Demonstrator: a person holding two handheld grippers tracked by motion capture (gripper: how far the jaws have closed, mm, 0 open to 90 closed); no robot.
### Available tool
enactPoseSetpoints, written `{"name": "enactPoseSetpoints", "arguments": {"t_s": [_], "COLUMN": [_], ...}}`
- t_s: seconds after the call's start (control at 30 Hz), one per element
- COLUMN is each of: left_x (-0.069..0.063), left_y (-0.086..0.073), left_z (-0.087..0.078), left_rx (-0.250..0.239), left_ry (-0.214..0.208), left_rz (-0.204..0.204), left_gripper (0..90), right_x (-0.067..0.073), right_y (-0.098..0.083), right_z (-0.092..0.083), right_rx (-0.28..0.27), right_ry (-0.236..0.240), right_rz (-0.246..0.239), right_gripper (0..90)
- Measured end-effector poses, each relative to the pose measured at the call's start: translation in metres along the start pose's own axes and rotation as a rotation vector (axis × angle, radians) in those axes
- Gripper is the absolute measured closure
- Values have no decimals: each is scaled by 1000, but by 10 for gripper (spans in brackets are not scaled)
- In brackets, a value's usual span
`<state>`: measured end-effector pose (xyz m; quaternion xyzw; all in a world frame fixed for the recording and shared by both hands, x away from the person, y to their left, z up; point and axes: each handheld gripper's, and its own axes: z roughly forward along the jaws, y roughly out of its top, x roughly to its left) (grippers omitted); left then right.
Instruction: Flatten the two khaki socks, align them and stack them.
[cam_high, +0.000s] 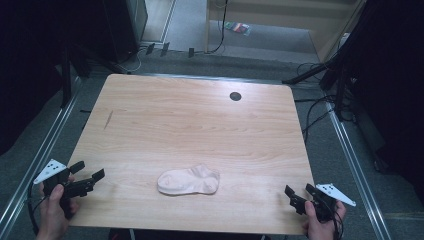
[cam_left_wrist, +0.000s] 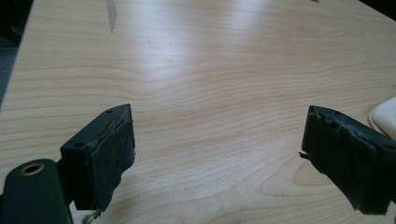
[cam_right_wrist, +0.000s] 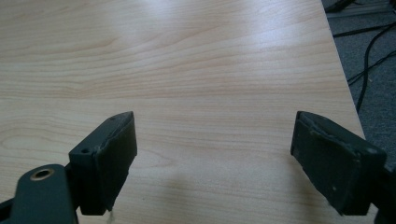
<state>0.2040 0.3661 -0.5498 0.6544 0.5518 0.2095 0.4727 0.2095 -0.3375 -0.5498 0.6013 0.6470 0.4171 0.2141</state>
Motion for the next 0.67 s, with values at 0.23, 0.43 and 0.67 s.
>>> {"name": "enactPoseSetpoints", "arguments": {"t_s": [0.23,0.43,0.67], "left_x": [-3,-1,-2], "left_y": [1,1,1], "left_z": [8,9,11], "left_rx": [53,55,64], "left_ry": [-9,-13,-5], "left_rz": [24,16,18], "left_gripper": [97,97,97], "right_x": [-2,1,0], "right_y": [2,3,3], "right_z": [2,4,4], "right_rx": [-5,15,15], "right_ry": [11,8,2], "right_rz": [14,-3,5], "right_gripper": [151,154,155]}}
